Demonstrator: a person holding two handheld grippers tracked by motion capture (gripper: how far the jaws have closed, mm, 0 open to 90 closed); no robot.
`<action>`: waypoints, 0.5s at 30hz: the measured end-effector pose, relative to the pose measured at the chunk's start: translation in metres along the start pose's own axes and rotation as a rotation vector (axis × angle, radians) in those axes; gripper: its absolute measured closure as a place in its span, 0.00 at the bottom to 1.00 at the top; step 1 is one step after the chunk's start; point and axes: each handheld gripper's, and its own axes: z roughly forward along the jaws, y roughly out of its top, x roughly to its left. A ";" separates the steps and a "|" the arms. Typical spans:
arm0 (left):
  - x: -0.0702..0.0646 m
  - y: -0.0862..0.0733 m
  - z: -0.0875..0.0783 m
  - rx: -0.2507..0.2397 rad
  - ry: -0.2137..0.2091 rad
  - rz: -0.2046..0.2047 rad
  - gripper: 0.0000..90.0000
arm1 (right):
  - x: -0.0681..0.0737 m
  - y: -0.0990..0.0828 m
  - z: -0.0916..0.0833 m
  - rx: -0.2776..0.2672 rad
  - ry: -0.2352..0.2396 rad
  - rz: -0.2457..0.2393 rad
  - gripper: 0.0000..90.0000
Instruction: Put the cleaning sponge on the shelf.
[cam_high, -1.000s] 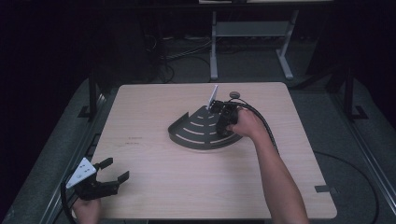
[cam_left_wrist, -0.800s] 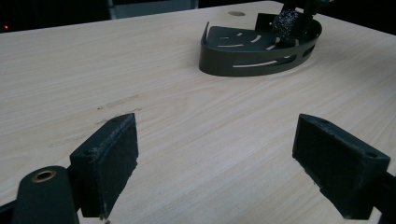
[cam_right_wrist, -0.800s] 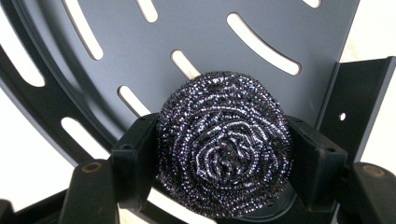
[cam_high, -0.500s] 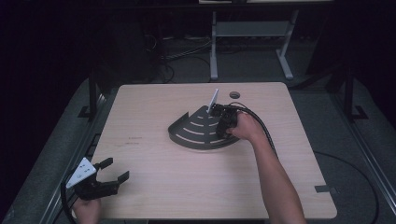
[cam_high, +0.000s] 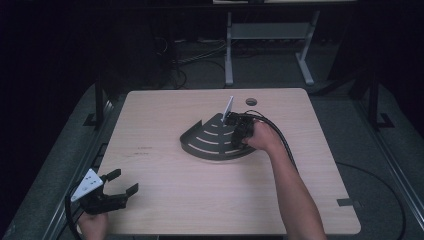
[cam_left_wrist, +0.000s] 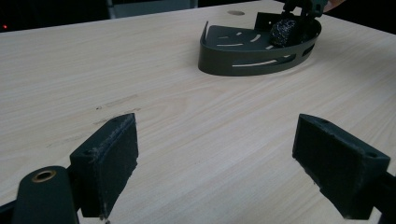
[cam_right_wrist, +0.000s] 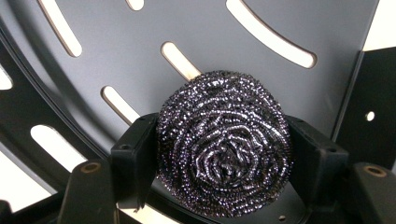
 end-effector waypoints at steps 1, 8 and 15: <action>0.000 0.000 0.000 0.000 0.000 0.000 0.15 | 0.000 0.000 0.000 0.000 0.000 -0.002 0.34; -0.001 0.000 0.002 0.001 -0.002 0.003 0.15 | 0.000 -0.004 0.001 -0.009 0.009 0.009 0.30; -0.001 0.001 0.004 0.003 -0.004 0.000 0.15 | -0.002 -0.007 -0.006 -0.028 -0.002 0.018 0.26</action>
